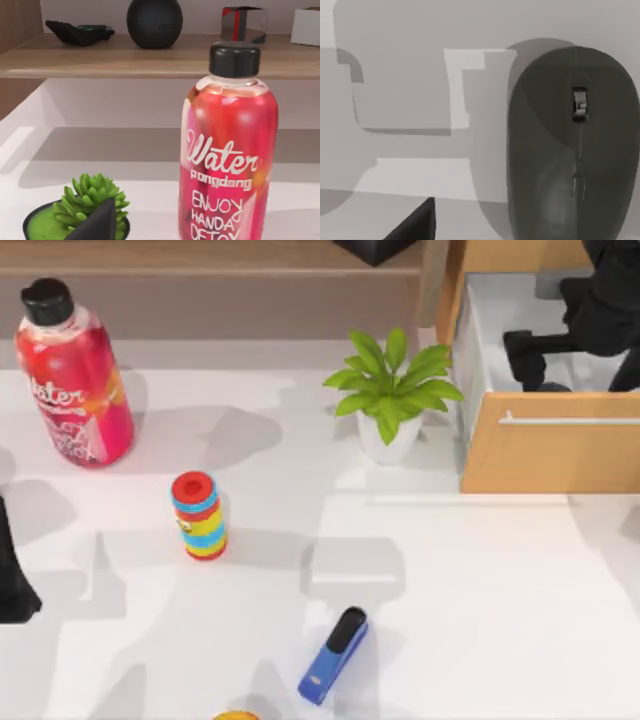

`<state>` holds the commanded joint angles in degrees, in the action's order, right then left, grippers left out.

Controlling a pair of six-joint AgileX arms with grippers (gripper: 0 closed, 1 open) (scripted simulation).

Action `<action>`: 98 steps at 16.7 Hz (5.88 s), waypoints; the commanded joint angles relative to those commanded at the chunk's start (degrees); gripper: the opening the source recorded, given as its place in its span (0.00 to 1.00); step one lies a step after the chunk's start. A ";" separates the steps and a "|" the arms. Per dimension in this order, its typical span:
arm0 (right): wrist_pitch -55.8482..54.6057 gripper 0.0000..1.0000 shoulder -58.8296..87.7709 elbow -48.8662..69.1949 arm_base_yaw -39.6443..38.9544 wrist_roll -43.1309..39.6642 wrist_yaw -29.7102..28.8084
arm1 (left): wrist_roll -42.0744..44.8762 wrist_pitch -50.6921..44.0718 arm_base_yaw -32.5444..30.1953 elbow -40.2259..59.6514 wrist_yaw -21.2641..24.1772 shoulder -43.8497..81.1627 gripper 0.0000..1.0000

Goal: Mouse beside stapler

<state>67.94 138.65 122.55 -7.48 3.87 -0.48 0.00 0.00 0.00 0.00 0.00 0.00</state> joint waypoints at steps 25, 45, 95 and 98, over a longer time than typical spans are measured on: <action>0.16 1.00 -1.61 -2.01 -0.15 0.00 -0.16 | 0.00 0.00 0.00 0.00 0.00 0.00 1.00; -5.32 0.17 1.90 -3.49 0.00 0.04 -0.03 | 0.00 0.00 0.00 0.00 0.00 0.00 1.00; -20.74 0.00 -39.55 -61.64 -38.52 42.97 -3.62 | 0.00 0.00 0.00 0.00 0.00 0.00 1.00; -20.90 0.00 -39.54 -62.07 -38.71 43.32 -3.57 | 0.00 0.00 0.00 0.00 0.00 0.00 1.00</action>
<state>47.05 99.11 60.48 -46.19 47.19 -4.05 0.00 0.00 0.00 0.00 0.00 0.00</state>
